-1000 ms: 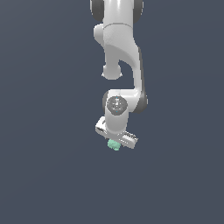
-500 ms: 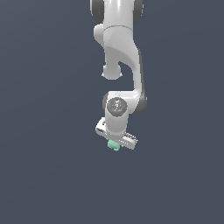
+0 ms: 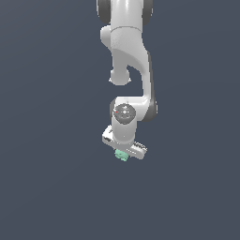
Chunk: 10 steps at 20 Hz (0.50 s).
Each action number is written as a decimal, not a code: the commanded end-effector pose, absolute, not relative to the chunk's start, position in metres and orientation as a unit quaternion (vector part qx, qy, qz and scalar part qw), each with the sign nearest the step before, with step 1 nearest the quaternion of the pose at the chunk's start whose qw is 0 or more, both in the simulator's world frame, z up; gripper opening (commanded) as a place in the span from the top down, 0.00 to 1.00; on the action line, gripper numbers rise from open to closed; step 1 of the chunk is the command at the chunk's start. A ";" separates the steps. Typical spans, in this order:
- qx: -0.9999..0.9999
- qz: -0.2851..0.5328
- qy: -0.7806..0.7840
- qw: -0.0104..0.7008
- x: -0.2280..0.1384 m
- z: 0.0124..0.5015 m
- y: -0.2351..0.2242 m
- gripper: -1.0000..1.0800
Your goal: Pick up the object and move it to a goal position.
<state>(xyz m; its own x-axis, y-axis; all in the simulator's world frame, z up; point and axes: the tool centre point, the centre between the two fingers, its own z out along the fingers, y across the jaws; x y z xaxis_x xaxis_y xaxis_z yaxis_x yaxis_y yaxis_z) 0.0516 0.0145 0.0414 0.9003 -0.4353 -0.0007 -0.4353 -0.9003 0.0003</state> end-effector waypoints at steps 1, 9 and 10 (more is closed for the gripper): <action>0.975 0.000 -0.224 0.000 0.049 0.045 0.011 1.00; 0.975 0.000 -0.224 0.000 0.029 0.072 -0.015 1.00; 0.975 0.000 -0.224 0.000 0.026 0.077 -0.020 1.00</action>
